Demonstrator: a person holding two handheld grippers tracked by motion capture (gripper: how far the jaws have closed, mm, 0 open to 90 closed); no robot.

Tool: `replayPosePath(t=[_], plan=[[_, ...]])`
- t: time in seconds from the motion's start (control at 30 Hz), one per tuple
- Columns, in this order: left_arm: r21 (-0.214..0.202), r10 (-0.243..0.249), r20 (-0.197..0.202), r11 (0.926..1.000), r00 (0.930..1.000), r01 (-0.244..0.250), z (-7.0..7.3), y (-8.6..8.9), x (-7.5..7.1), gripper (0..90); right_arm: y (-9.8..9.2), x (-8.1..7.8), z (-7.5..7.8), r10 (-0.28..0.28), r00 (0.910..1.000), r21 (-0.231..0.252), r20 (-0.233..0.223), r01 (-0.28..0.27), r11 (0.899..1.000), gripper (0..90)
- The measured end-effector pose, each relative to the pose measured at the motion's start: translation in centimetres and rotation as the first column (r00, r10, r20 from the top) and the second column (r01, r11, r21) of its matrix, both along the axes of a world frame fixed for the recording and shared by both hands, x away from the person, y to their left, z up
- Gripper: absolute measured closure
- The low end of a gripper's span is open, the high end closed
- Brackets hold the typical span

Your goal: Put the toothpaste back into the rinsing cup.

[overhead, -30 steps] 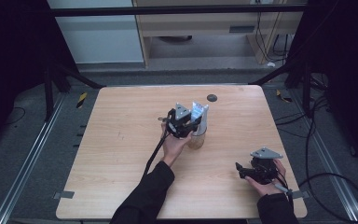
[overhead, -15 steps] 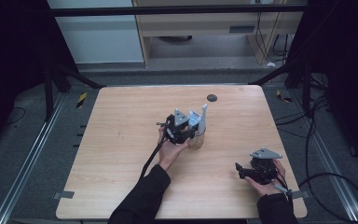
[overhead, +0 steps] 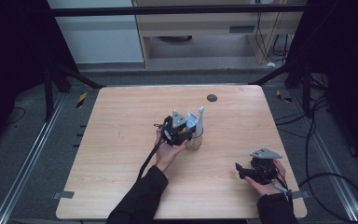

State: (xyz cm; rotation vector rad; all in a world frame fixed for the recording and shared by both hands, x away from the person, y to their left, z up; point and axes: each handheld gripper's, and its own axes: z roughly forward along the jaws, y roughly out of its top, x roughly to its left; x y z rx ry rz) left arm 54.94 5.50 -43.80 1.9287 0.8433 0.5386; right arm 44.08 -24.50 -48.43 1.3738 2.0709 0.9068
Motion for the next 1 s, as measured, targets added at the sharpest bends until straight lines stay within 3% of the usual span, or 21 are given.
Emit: replayPosePath(t=[0.57,0.7,0.83,1.0], plan=[[0.014,-0.045,-0.03,0.9989,0.9985,0.046,0.8,0.9,0.0,58.1,0.0,0.0,0.0,0.001,1.0,0.004,0.0,-0.001,1.0,21.8],[0.015,-0.041,-0.008,0.9991,0.9991,0.041,1.2,1.2,-0.3,51.9,0.0,0.0,0.1,0.0,1.0,0.004,0.0,0.0,1.0,21.8],[0.048,-0.037,-0.01,0.9981,0.9993,0.038,1.6,1.7,-0.5,48.8,0.0,0.0,0.1,-0.001,1.0,0.002,-0.001,0.001,1.0,21.8],[0.059,-0.041,-0.013,0.9974,0.9991,0.041,1.8,2.3,-1.4,44.4,0.1,-0.1,0.1,-0.003,1.0,0.007,0.0,0.003,1.0,21.7]])
